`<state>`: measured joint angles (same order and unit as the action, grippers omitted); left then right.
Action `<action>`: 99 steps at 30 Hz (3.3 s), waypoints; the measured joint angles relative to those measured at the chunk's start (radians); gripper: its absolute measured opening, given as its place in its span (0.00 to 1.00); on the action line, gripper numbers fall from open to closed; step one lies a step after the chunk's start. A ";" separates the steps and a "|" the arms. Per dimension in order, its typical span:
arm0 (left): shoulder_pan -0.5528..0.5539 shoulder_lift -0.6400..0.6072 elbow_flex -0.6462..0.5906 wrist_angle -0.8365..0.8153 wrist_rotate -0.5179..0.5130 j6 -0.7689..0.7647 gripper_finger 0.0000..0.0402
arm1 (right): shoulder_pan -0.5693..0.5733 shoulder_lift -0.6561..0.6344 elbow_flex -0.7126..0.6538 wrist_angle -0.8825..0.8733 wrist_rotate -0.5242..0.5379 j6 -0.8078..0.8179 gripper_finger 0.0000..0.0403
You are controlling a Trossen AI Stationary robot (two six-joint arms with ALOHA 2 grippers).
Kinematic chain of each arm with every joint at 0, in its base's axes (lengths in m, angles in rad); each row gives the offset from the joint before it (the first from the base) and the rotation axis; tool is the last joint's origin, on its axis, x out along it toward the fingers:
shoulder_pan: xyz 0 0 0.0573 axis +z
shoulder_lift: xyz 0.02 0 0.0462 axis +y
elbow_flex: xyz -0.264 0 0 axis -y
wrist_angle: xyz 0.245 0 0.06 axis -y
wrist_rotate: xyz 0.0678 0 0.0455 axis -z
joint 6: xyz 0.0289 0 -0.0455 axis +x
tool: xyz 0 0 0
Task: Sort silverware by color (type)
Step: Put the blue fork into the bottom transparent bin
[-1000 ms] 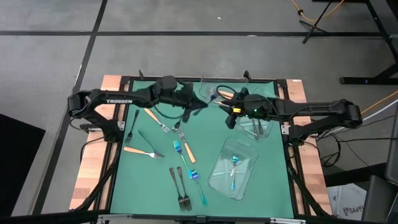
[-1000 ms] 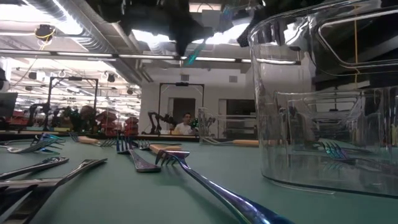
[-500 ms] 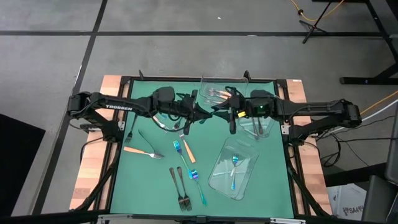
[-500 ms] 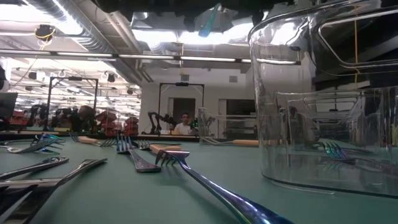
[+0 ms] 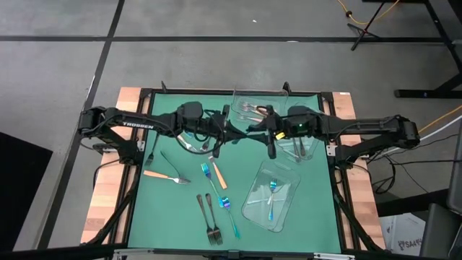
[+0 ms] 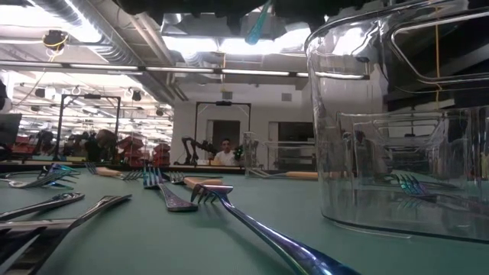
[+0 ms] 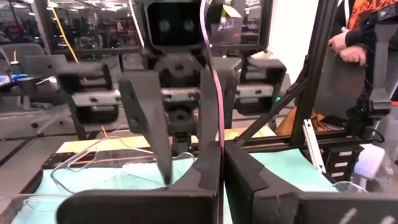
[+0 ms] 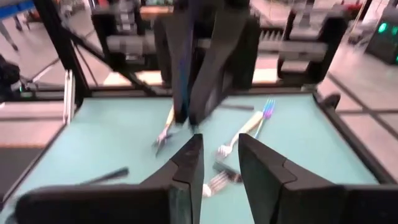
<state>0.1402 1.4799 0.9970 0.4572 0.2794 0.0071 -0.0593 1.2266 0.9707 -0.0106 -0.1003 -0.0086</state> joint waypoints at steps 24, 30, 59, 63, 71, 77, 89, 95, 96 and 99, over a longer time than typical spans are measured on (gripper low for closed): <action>0.000 0.000 0.000 -0.023 0.002 0.003 0.01 | 0.000 0.000 0.000 0.118 -0.077 -0.001 0.23; 0.000 0.000 0.000 -0.023 0.002 0.003 0.01 | 0.000 0.000 0.000 0.142 -0.077 -0.001 0.23; 0.000 0.000 0.000 -0.023 -0.057 0.005 0.01 | 0.000 0.000 0.000 0.143 -0.062 0.006 0.01; 0.000 0.000 0.000 -0.023 -0.058 0.002 0.01 | 0.000 0.000 0.000 0.142 -0.062 0.040 0.00; 0.000 0.000 0.000 -0.034 -0.057 -0.007 0.03 | 0.000 0.000 0.000 0.124 -0.065 0.091 0.00; 0.000 0.000 0.000 -0.073 -0.061 -0.007 0.15 | 0.000 0.000 0.000 0.108 -0.068 0.094 0.00; 0.001 0.000 0.000 -0.158 -0.061 0.000 0.29 | 0.001 -0.056 0.000 -0.018 -0.069 0.174 0.00; 0.001 0.000 0.000 -0.247 -0.061 -0.002 0.29 | 0.001 -0.111 0.000 -0.157 -0.071 0.310 0.00; 0.001 0.000 0.000 -0.261 -0.061 -0.003 0.29 | 0.001 -0.117 0.000 -0.185 -0.079 0.343 0.00; 0.001 0.000 0.000 -0.300 -0.060 -0.004 0.29 | 0.001 -0.121 0.000 -0.263 -0.111 0.459 0.00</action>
<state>0.1410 1.4799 0.9966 0.1572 0.2192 0.0035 -0.0585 1.1054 0.9707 -0.2741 -0.2117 0.4504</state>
